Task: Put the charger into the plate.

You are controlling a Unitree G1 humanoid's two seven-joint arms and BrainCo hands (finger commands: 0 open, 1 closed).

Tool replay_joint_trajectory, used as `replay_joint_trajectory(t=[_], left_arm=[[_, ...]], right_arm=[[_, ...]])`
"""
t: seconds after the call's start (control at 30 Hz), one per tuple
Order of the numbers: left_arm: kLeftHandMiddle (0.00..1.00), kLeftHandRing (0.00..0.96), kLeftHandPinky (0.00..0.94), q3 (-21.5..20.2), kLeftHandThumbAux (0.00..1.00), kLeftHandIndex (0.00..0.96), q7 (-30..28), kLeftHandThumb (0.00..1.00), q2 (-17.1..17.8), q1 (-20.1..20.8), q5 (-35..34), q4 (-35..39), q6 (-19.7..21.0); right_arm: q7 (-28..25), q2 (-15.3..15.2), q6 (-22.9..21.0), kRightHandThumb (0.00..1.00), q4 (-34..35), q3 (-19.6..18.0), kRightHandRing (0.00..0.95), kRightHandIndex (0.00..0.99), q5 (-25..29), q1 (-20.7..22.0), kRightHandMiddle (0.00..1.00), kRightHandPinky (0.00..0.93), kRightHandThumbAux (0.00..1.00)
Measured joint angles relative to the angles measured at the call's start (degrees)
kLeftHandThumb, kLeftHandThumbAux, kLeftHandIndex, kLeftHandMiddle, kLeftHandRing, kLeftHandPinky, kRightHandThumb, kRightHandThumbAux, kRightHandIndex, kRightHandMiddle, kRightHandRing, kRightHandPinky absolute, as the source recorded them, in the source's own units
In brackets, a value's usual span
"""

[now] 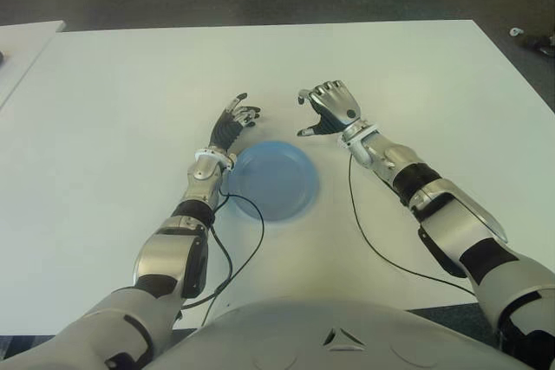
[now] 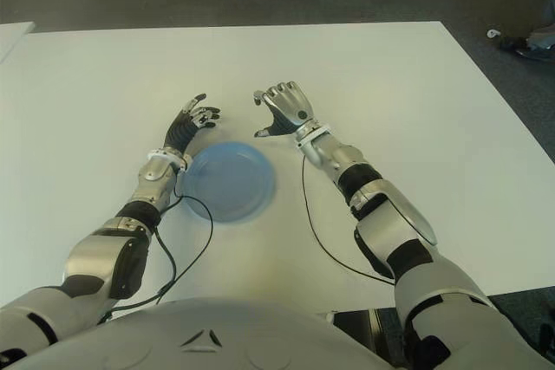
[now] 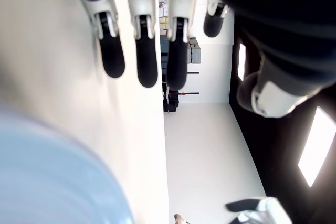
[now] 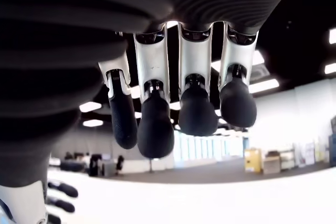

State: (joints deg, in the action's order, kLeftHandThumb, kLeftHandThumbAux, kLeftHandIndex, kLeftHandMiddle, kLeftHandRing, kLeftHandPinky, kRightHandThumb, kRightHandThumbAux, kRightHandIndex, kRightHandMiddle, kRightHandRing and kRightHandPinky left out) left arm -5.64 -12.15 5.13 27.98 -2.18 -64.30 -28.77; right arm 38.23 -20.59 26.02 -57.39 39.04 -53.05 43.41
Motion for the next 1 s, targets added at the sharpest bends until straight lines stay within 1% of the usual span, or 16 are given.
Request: replay_joint_trajectory(t=[0.03, 0.13, 0.27, 0.4, 0.57, 0.87, 1.0], left_arm=[[0.313, 0.310, 0.302, 0.0, 0.524, 0.103, 0.0, 0.000, 0.0, 0.0, 0.0, 0.0, 0.0], [0.311, 0.310, 0.308, 0.0, 0.526, 0.103, 0.0, 0.000, 0.0, 0.0, 0.0, 0.0, 0.0], [0.310, 0.311, 0.310, -0.1, 0.527, 0.104, 0.0, 0.000, 0.1, 0.0, 0.0, -0.1, 0.0], [0.311, 0.314, 0.313, -0.2, 0.524, 0.107, 0.0, 0.000, 0.1, 0.0, 0.0, -0.1, 0.0], [0.319, 0.322, 0.320, -0.2, 0.525, 0.112, -0.2, 0.000, 0.1, 0.0, -0.1, -0.1, 0.0], [0.325, 0.326, 0.319, -0.2, 0.529, 0.118, -0.6, 0.000, 0.1, 0.1, -0.1, -0.1, 0.0], [0.328, 0.327, 0.316, -0.2, 0.531, 0.121, -0.6, 0.000, 0.1, 0.1, -0.1, -0.2, 0.0]], right_arm=[[-1.8, -0.7, 0.7, 0.445, -0.3, 0.0, 0.098, 0.093, 0.1, 0.3, 0.115, 0.092, 0.281], [-8.1, -3.2, 2.1, 0.395, -0.4, 0.0, 0.032, 0.030, 0.6, 1.0, 0.037, 0.030, 0.194], [-12.6, -5.0, 2.1, 0.362, -0.4, -0.7, 0.008, 0.007, 1.5, 1.2, 0.009, 0.007, 0.142], [-15.6, -5.2, 1.4, 0.339, -0.2, -1.1, 0.001, 0.001, 1.7, 1.2, 0.001, 0.001, 0.112], [-17.1, -4.9, 0.4, 0.325, -0.2, -1.1, 0.000, 0.000, 1.6, 1.2, 0.000, 0.000, 0.095], [-17.5, -5.0, -1.4, 0.313, -0.8, -0.2, 0.000, 0.000, 0.4, 1.2, 0.000, 0.000, 0.093], [-17.5, -5.0, -1.7, 0.289, -1.6, 0.0, 0.000, 0.000, 0.4, 1.2, 0.000, 0.000, 0.096]])
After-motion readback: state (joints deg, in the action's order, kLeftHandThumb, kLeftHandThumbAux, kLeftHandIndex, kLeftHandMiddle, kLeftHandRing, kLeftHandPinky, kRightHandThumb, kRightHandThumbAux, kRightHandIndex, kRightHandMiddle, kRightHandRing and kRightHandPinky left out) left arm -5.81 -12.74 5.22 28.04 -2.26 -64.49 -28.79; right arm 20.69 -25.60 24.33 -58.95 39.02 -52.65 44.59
